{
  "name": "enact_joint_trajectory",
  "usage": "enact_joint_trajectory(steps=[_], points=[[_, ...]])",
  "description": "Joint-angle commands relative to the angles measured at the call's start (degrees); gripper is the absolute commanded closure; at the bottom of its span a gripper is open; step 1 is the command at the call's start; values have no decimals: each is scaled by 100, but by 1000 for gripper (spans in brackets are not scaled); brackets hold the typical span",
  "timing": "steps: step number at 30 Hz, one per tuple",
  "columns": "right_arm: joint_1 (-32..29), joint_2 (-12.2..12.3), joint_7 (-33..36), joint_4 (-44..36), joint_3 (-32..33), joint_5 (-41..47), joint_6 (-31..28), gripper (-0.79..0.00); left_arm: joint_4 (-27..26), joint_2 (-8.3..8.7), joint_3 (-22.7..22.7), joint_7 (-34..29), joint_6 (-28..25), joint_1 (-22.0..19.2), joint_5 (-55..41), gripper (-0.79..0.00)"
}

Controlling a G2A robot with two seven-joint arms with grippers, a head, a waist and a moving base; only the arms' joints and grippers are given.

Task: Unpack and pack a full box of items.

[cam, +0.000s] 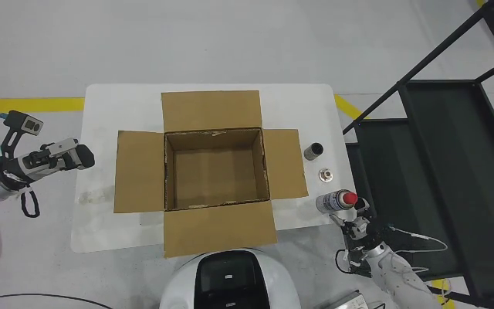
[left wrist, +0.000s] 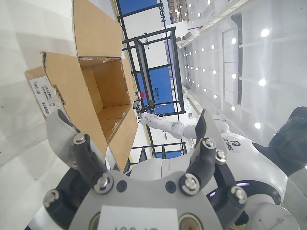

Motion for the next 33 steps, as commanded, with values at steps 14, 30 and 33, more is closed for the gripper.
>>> enact_joint_trajectory(steps=[14,30,33], points=[[477,-161,238,303,-295,-2,-239,-400,0,0,0,0,0,0,0,-785],[387,-70,-174,-254,-280,-148,172,0,0,0,0,0,0,0,0,-785],[104,87,-312,-932,-62,-184,310,0,0,0,0,0,0,0,0,-785]])
